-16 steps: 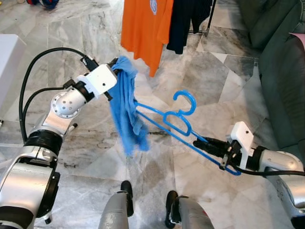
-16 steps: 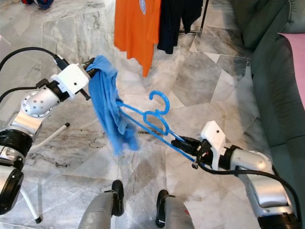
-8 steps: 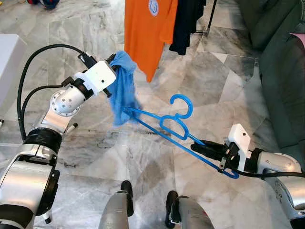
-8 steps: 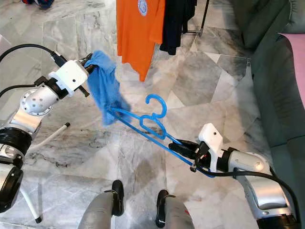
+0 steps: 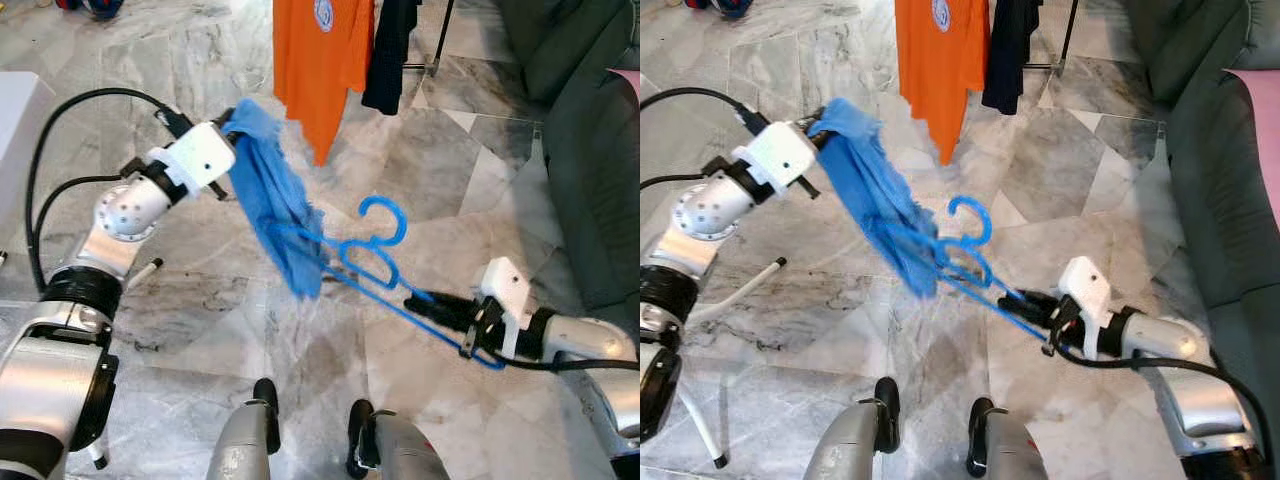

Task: Hang hanger

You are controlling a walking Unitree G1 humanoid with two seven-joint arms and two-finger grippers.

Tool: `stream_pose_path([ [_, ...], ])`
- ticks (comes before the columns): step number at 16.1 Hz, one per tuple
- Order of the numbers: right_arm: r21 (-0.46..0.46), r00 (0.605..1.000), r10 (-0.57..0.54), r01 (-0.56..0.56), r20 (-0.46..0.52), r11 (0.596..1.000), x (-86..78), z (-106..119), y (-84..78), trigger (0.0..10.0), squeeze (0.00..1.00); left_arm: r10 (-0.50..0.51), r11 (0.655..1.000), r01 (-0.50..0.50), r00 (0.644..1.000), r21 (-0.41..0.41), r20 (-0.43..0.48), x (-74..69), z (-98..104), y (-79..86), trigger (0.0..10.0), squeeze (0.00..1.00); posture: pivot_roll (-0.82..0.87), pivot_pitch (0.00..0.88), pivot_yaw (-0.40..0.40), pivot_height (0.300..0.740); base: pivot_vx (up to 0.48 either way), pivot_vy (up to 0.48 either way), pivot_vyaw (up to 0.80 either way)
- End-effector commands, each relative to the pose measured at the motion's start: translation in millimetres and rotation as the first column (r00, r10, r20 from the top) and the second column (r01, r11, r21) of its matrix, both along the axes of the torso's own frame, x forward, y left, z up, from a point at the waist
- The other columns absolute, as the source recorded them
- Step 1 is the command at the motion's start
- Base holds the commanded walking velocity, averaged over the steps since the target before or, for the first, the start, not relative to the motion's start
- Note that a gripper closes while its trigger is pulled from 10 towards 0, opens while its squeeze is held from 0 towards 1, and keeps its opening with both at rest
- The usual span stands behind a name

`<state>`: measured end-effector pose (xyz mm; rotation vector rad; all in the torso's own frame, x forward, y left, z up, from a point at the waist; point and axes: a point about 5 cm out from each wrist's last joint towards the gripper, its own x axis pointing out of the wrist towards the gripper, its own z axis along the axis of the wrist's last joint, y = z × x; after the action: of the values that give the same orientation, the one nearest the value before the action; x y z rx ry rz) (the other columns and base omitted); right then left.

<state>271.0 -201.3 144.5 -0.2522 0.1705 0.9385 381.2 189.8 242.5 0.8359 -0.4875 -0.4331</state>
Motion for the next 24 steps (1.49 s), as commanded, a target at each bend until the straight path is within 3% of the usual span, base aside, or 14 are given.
stream_pose_path([
  [1,-0.003,0.999,-0.040,0.040,0.037,0.999,1.6,4.7,-8.1,10.0,0.00,0.036,0.999,-0.036,0.999,-0.007,0.004,-0.8,-0.1,10.4,10.0,0.00,0.05,0.349,0.028,0.740,0.000,0.000,0.00],
  [5,-0.027,0.984,-0.144,0.148,0.108,0.989,12.4,8.1,-18.1,10.0,0.00,0.039,0.999,-0.039,0.999,0.029,-0.004,-0.2,0.4,12.2,10.0,0.00,0.05,0.349,0.032,0.740,0.000,0.000,0.00],
  [13,-0.016,0.987,-0.122,0.125,0.104,0.992,17.0,4.4,-11.4,10.0,0.00,-0.056,0.997,0.056,0.998,0.052,-0.005,-3.3,6.3,3.3,10.0,0.00,0.06,0.351,0.033,0.740,0.000,0.000,0.00],
  [19,0.001,0.999,-0.044,0.044,0.008,0.999,-2.2,-1.9,-11.7,10.0,0.00,-0.068,0.997,0.067,0.998,0.042,0.007,-2.3,11.4,0.2,10.0,0.00,0.05,0.352,0.036,0.740,0.000,0.000,0.00],
  [24,0.009,0.999,-0.033,0.033,-0.019,0.999,-4.5,-4.7,-12.3,10.0,0.00,-0.105,0.994,0.105,0.994,0.032,0.023,-3.3,15.8,-6.0,10.0,0.00,0.05,0.349,0.040,0.740,0.000,0.000,0.00],
])
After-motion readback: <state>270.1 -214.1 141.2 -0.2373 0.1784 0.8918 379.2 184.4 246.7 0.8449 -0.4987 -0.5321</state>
